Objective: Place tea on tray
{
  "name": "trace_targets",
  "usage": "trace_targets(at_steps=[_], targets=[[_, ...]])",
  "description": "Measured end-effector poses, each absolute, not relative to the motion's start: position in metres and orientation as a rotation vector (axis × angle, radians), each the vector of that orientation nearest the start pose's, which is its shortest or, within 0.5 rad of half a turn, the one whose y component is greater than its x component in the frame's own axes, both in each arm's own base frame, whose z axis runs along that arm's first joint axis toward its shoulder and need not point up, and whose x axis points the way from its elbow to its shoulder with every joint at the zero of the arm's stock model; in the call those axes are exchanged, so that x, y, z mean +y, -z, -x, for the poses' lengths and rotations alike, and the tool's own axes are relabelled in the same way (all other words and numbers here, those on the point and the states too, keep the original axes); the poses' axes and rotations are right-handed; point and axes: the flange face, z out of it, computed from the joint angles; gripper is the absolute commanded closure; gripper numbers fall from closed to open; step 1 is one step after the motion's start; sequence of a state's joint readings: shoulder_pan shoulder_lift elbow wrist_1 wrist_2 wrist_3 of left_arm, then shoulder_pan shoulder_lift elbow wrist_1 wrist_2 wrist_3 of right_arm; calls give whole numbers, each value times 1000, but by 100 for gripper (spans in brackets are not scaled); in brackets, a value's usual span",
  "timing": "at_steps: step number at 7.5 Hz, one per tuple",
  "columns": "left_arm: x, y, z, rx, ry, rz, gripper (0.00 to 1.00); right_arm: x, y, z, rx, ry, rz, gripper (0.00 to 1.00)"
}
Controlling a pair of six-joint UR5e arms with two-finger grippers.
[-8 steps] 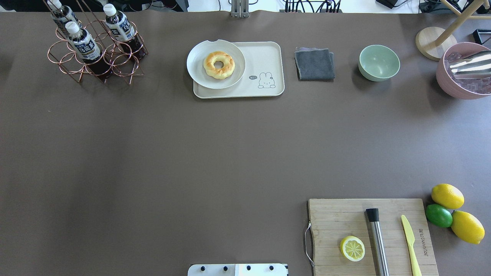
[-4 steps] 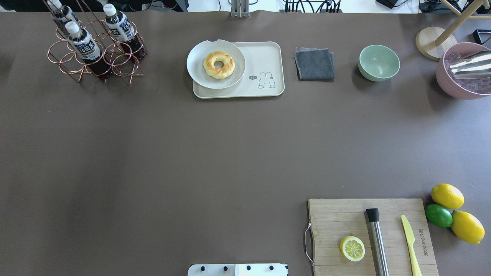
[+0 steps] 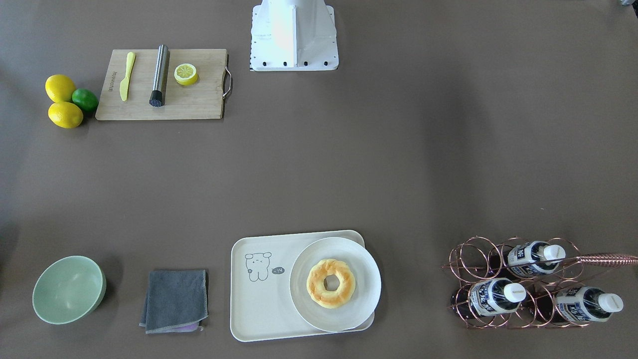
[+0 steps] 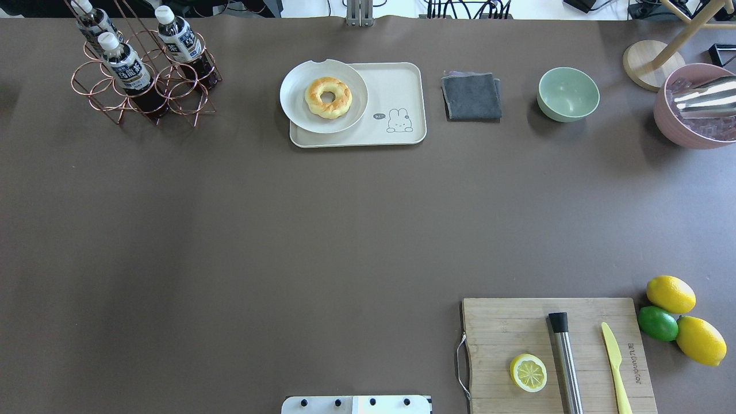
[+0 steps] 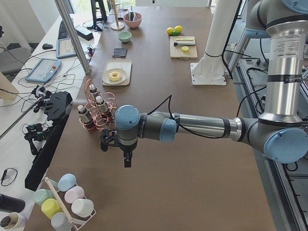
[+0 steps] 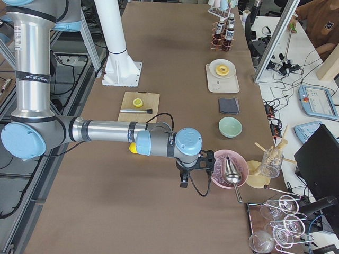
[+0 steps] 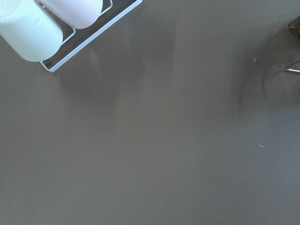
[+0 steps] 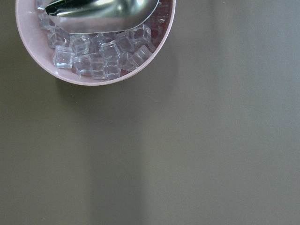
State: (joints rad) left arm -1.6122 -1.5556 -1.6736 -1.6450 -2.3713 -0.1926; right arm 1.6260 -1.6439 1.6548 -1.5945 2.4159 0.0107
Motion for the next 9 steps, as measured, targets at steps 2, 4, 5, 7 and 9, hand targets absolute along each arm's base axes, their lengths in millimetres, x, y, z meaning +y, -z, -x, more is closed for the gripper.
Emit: trace_targets(at_steps=[2,4,5,7,9], targets=[[-491,-597,82,808,143,-120,2,-457,-648,-84,-855,-68,-6,0],[-492,-585,80,805,116,-163,2,-458,-647,-83,-860,-68,-7,0],[-494,-569,78,807,99,-195,2,-458,-647,-83,-861,-67,-9,0],[-507,-510,69,820,41,-297,2,-458,-646,-83,-861,-67,-11,0],[-506,-451,57,826,-34,-418,2,-459,-645,-83,-860,-60,-18,0]])
